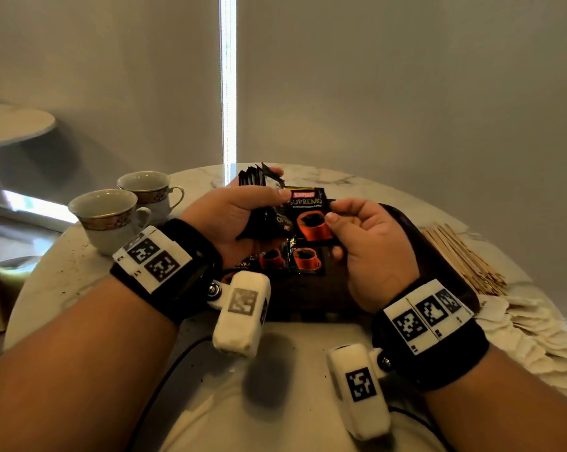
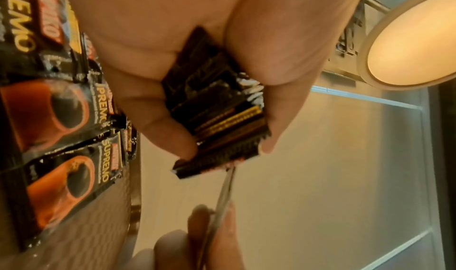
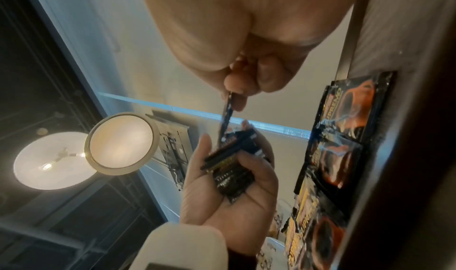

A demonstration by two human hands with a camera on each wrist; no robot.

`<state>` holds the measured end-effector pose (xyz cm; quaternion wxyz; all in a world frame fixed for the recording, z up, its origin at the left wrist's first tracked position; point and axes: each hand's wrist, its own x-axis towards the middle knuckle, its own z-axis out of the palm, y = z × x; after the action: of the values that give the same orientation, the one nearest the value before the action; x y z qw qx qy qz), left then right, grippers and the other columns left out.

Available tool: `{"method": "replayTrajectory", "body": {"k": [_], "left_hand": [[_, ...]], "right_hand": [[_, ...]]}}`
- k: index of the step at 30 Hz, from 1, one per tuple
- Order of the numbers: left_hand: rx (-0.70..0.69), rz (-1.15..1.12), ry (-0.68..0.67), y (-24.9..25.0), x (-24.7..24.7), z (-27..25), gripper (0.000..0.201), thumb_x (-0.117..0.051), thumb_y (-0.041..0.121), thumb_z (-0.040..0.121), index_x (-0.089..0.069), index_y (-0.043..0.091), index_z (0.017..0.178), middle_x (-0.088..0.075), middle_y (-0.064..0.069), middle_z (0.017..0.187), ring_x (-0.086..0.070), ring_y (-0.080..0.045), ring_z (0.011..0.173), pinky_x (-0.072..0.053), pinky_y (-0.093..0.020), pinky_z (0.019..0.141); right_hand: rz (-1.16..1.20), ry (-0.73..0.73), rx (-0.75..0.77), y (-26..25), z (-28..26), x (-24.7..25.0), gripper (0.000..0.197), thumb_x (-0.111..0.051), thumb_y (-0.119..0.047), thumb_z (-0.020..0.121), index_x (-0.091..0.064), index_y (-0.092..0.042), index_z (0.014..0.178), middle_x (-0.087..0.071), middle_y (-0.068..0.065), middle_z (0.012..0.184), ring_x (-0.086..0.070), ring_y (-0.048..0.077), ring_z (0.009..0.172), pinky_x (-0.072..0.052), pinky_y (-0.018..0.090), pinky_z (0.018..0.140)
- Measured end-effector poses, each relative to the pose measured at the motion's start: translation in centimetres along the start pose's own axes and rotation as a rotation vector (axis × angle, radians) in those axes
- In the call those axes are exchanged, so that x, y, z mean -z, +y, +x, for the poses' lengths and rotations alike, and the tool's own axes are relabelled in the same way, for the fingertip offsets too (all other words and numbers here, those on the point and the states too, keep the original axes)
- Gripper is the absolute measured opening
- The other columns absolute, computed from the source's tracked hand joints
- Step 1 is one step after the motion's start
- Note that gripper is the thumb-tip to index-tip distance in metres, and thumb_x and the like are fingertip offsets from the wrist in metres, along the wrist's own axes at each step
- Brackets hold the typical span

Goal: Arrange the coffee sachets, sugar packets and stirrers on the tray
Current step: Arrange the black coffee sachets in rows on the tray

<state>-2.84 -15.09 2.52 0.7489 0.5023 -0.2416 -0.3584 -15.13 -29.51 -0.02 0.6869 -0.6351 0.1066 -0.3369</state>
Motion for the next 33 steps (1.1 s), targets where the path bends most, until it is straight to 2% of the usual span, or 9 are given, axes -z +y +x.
{"method": "replayTrajectory", "body": {"k": [4, 6, 10, 13, 15, 17, 20, 23, 33], "left_hand": [[-0.029, 0.049, -0.017, -0.1, 0.1, -0.1, 0.059, -0.068, 0.005, 0.076, -0.058, 0.019, 0.133, -0.070, -0.019, 0.119, -0.071, -0.041, 0.101, -0.058, -0.057, 0.088], [-0.045, 0.057, -0.012, -0.1, 0.3, 0.0, 0.057, -0.064, 0.000, 0.079, -0.058, 0.018, 0.133, -0.067, -0.024, 0.125, -0.069, -0.046, 0.108, -0.049, -0.066, 0.097], [-0.054, 0.086, -0.007, 0.2, 0.9, 0.2, 0.060, -0.064, -0.001, 0.075, -0.058, 0.017, 0.132, -0.065, -0.026, 0.127, -0.067, -0.049, 0.110, -0.049, -0.069, 0.094], [-0.053, 0.100, 0.029, 0.4, 1.1, 0.3, 0.053, -0.066, -0.001, 0.084, -0.057, 0.018, 0.133, -0.067, -0.021, 0.125, -0.070, -0.042, 0.105, -0.059, -0.057, 0.084], [-0.074, 0.089, 0.104, 0.9, 1.6, 0.3, 0.042, -0.064, 0.007, 0.090, -0.058, 0.019, 0.130, -0.069, -0.014, 0.119, -0.071, -0.031, 0.097, -0.061, -0.040, 0.066], [-0.086, 0.036, 0.161, 1.7, 2.3, -0.1, 0.026, -0.063, 0.014, 0.091, -0.067, 0.021, 0.116, -0.069, -0.011, 0.111, -0.068, -0.028, 0.090, -0.055, -0.032, 0.053], [-0.094, -0.037, 0.203, 3.2, 3.4, -0.9, 0.018, -0.060, 0.018, 0.092, -0.076, 0.024, 0.087, -0.068, -0.009, 0.106, -0.068, -0.025, 0.089, -0.052, -0.028, 0.051], [-0.144, -0.137, 0.189, 4.3, 4.3, -1.4, 0.014, -0.059, 0.017, 0.092, -0.061, 0.025, 0.103, -0.069, -0.008, 0.101, -0.070, -0.026, 0.085, -0.052, -0.028, 0.050], [-0.193, -0.183, 0.164, 2.3, 4.2, -1.1, 0.023, -0.058, 0.017, 0.094, -0.055, 0.023, 0.116, -0.068, -0.008, 0.104, -0.071, -0.023, 0.081, -0.052, -0.027, 0.051]], "right_hand": [[0.019, -0.098, -0.089, 0.1, -0.6, -0.5, 0.010, -0.060, -0.005, 0.096, -0.060, -0.011, 0.104, -0.072, 0.020, 0.094, -0.060, 0.029, 0.067, -0.048, 0.021, 0.046], [0.025, -0.135, -0.110, 0.1, -0.6, -0.5, 0.014, -0.060, -0.005, 0.095, -0.059, -0.010, 0.108, -0.073, 0.015, 0.091, -0.059, 0.026, 0.064, -0.047, 0.024, 0.047], [0.011, -0.204, -0.122, 0.4, -0.5, -0.3, 0.026, -0.060, 0.002, 0.092, -0.057, -0.009, 0.116, -0.069, 0.010, 0.087, -0.061, 0.017, 0.061, -0.045, 0.026, 0.049], [-0.017, -0.145, -0.119, 1.0, -0.1, -0.4, 0.024, -0.061, 0.004, 0.091, -0.057, -0.007, 0.112, -0.068, 0.008, 0.081, -0.060, 0.015, 0.058, -0.043, 0.023, 0.046], [-0.016, -0.082, -0.157, 1.4, 0.3, -0.3, 0.024, -0.061, 0.005, 0.091, -0.055, -0.001, 0.113, -0.066, 0.015, 0.086, -0.060, 0.014, 0.056, -0.042, 0.023, 0.045], [-0.046, -0.052, -0.216, 1.8, 0.5, -0.3, 0.026, -0.061, 0.006, 0.091, -0.054, 0.002, 0.116, -0.064, 0.023, 0.094, -0.061, 0.014, 0.055, -0.042, 0.026, 0.047], [-0.098, -0.057, -0.311, 2.2, 0.7, -0.3, 0.020, -0.061, 0.007, 0.091, -0.059, -0.002, 0.108, -0.066, 0.017, 0.089, -0.060, 0.012, 0.057, -0.044, 0.026, 0.050], [-0.176, -0.104, -0.370, 2.3, 0.8, -0.7, 0.019, -0.061, 0.008, 0.090, -0.061, -0.003, 0.105, -0.065, 0.011, 0.081, -0.059, 0.011, 0.056, -0.048, 0.024, 0.048], [-0.381, -0.166, -0.415, 2.1, 0.9, -1.2, 0.026, -0.064, 0.011, 0.087, -0.060, -0.001, 0.110, -0.067, 0.018, 0.091, -0.064, 0.015, 0.057, -0.054, 0.026, 0.051]]}}
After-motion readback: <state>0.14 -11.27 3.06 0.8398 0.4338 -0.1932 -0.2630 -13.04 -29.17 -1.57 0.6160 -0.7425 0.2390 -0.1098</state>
